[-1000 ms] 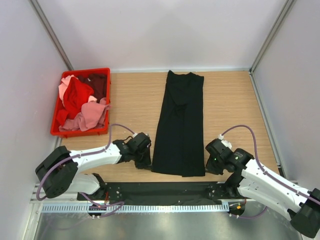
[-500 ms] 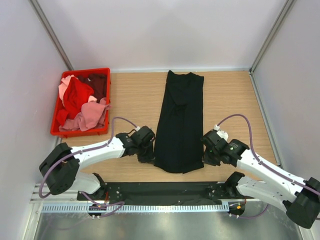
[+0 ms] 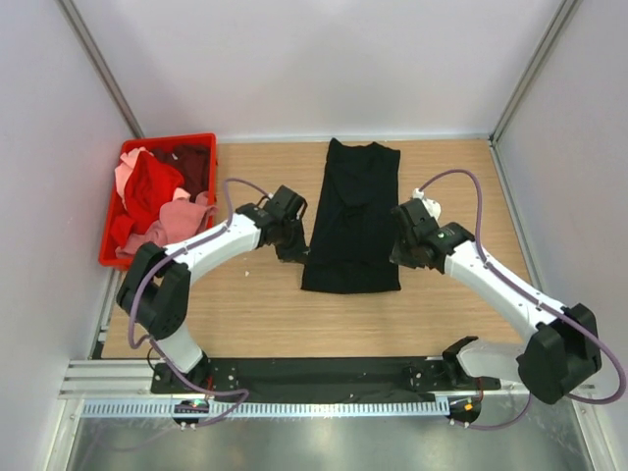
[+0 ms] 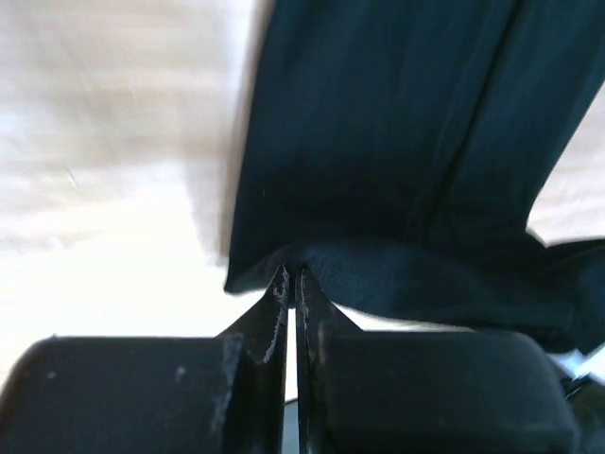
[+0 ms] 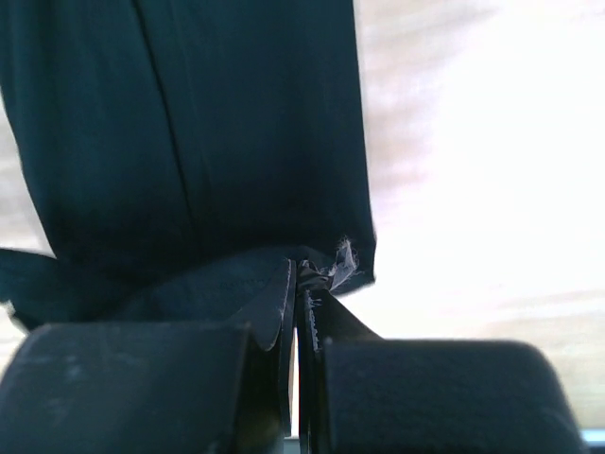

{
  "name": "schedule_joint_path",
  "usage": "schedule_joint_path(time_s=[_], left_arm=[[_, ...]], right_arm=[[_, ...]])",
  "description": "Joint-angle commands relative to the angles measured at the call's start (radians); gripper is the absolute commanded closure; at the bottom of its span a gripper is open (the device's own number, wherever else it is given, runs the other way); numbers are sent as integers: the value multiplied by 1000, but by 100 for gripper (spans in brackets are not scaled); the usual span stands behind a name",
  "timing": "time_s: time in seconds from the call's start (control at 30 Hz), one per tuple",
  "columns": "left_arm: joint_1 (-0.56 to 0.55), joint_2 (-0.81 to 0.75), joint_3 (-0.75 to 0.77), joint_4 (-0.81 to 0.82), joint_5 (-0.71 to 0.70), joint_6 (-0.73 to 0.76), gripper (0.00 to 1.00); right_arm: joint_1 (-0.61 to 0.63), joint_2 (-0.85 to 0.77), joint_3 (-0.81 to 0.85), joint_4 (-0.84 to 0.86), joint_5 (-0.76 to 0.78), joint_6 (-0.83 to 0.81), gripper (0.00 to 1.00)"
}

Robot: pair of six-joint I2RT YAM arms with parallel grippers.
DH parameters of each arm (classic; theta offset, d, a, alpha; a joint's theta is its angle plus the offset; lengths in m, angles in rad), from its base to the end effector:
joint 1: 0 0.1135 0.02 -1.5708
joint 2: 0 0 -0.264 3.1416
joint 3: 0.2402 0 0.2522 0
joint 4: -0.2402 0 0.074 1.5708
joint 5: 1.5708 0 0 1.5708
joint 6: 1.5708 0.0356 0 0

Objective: Fold and stack the t-shirts
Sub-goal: Fold the tshirt

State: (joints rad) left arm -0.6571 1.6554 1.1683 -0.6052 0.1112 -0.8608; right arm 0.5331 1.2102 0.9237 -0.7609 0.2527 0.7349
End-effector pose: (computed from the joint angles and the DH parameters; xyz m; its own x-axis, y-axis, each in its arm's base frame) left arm 0.2646 -0.2091 0.2178 -0.9492 -0.2196 -0.2254 -0.1109 0.9038 -0.4134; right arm 0.2052 0.1107 0.2549 -0.8112 0.2752 -0.5160 0.2150 0.9609 0.1745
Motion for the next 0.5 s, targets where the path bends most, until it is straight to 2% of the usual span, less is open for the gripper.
schedule_joint_path(time_s=[0.0, 0.13, 0.23, 0.47], left_arm=[[54, 66, 140, -54, 2, 77, 100], [96, 190, 290, -53, 74, 120, 100], [106, 273, 396, -71, 51, 132, 100], [145, 425, 577, -70, 102, 147, 100]], right_arm=[[-53, 57, 78, 112, -53, -146, 99], [-103, 141, 131, 176, -81, -196, 99], [-142, 211, 159, 215, -79, -224, 99], [-192, 327, 237, 273, -127, -250, 99]])
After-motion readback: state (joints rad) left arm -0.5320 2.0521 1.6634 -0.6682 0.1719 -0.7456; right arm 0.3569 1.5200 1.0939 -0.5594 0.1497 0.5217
